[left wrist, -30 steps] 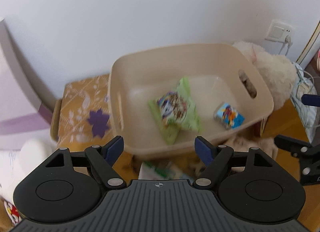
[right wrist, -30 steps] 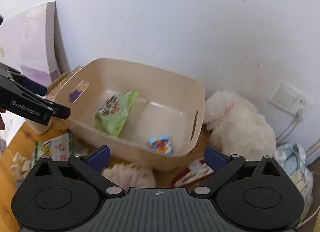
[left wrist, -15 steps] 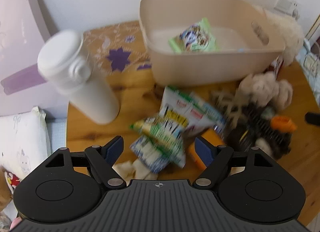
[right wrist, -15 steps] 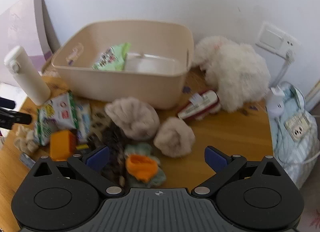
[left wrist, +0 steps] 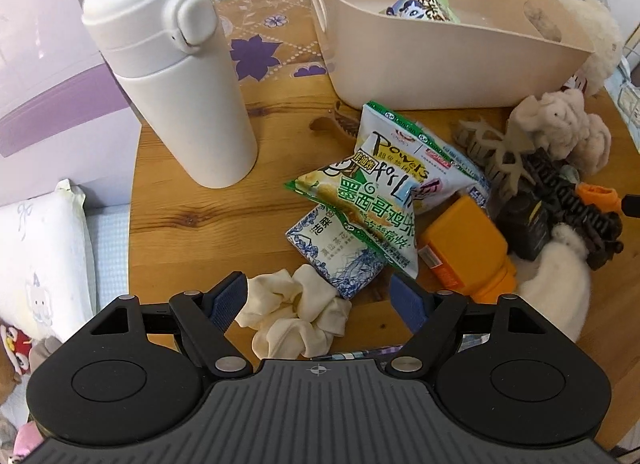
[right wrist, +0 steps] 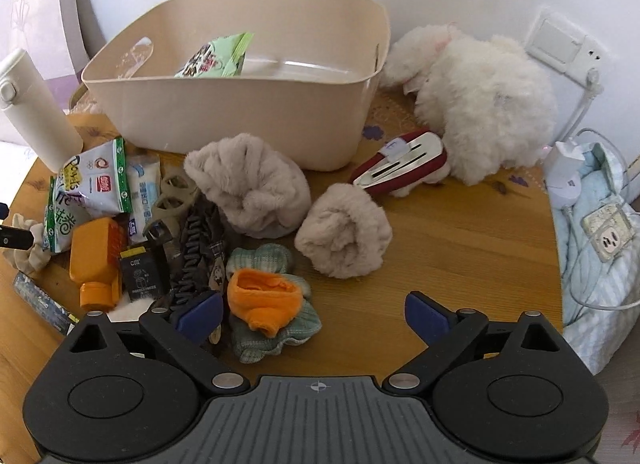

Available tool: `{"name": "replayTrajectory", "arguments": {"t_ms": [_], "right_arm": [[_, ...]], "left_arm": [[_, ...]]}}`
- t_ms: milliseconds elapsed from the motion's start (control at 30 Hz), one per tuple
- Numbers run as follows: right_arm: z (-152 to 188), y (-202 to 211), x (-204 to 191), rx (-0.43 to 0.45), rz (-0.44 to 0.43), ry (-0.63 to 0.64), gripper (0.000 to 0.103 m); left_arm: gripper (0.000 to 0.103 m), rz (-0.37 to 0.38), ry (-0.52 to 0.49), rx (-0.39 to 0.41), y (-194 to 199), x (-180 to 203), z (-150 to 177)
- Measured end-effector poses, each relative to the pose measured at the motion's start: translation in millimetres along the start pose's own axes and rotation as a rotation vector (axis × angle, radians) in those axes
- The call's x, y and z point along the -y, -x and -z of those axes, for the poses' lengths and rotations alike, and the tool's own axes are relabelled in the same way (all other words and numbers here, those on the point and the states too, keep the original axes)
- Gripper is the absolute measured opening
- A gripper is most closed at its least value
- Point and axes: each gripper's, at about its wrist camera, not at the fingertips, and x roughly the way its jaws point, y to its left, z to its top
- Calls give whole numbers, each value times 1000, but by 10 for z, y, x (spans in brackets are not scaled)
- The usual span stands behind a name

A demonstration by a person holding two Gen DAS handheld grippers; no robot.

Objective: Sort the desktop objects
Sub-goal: 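Grasp the cream scrunchie with left tool while right tool grasps orange sock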

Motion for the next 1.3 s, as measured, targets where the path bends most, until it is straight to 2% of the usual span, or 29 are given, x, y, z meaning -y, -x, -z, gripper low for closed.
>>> {"name": "replayTrajectory", "arguments": {"t_ms": [233, 367, 467, 633, 767, 967, 1167, 1267, 1300], "right_arm": [[-21, -181, -58, -26, -5, 20, 94], [-20, -256, -73, -38, -8, 19, 91], [-21, -287, -82, -42, -11, 20, 89], [-22, -327, -121, -52, -19, 36, 81], [-23, -339, -134, -53, -29, 38, 77], [-11, -352, -112, -65, -50, 28, 63], [-3, -333, -79, -60, -61, 10, 54], [-8, -314, -78, -53, -64, 17, 46], [-10, -306, -81, -51, -67, 20, 42]], "left_arm": [[79, -25, 13, -53, -218, -37, -34], [79, -57, 78, -91, -314, -145, -19], [80, -33, 138, -105, -348, -262, 10], [81, -6, 176, -117, -376, -373, 48], [82, 46, 280, -137, -429, -527, 102], [82, 59, 328, -124, -445, -535, 131], [60, 85, 330, -113, -403, -502, 147], [53, 85, 317, -110, -392, -475, 162], [47, 86, 314, -111, -392, -477, 169]]}}
